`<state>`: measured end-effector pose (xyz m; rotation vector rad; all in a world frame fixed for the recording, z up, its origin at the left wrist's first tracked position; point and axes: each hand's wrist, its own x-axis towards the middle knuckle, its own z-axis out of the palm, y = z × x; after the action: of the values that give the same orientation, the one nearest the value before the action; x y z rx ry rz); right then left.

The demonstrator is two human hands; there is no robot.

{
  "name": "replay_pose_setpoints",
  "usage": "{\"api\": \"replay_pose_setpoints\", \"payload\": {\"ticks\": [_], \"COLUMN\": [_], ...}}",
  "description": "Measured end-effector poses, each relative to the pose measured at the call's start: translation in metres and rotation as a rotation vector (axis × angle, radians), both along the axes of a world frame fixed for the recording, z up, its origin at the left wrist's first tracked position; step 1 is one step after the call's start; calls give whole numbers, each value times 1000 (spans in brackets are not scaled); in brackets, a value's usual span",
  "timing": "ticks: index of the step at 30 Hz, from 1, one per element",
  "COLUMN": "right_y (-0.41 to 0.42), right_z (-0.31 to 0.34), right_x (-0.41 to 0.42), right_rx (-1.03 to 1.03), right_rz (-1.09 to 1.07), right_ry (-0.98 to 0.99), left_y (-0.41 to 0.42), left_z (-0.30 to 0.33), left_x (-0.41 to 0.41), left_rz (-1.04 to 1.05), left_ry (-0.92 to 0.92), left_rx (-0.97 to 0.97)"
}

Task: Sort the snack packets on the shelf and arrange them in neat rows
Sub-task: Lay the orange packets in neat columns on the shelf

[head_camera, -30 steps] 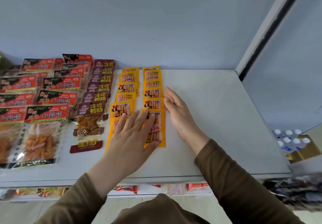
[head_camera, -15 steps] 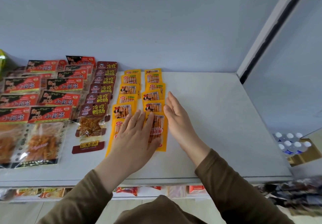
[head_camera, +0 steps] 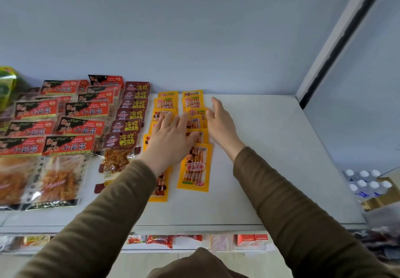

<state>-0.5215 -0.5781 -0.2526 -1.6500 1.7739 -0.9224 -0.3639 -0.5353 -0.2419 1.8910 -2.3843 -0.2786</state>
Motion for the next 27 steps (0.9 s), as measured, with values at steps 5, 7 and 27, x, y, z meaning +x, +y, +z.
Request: {"api": "replay_pose_setpoints", "payload": {"ticks": [5, 7, 27], "right_y": [6, 4, 1], "right_z": [-10, -9, 1], "right_x": [4, 3, -20], "right_rx": [-121, -108, 27], "right_rz": [51, 66, 87], "right_ry": [60, 51, -70], "left_y": [-19, -19, -45], "left_z": [-2, -4, 12], "left_x": [-9, -10, 33], "left_rz": [-10, -23, 12], "left_ry": [50, 66, -8], "left_rx": [61, 75, -114]}}
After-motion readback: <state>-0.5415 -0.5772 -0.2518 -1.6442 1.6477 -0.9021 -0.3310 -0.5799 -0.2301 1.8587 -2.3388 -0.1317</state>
